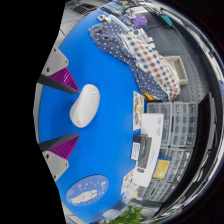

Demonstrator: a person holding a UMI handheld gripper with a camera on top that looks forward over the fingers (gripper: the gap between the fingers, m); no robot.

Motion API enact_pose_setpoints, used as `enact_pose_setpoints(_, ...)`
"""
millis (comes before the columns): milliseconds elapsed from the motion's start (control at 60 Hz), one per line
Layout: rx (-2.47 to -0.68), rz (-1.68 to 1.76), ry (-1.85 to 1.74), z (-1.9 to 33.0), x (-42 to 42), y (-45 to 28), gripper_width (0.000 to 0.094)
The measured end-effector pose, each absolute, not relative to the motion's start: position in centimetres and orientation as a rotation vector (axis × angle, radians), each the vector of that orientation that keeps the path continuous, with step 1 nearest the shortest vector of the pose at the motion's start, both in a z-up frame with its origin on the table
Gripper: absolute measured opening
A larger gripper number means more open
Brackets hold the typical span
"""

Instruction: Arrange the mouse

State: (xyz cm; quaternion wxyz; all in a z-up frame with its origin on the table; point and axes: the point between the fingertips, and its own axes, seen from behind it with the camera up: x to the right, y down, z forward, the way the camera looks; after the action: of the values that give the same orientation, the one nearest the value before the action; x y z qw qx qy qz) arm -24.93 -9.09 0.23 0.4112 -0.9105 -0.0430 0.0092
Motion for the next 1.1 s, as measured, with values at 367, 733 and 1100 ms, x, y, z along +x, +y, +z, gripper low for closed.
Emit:
enact_pose_setpoints(367, -2.326, -0.017, -0.02, -0.8, -24.4, -0.6, 0.0818)
enact_pose_setpoints(733, -2.369, -0.02, 0.059, -1.5, -24.1, 3.6, 0.0634)
enact_pose_setpoints(1100, -2.379, 0.001, -0.005, -1.6, -24.3, 2.4, 0.046)
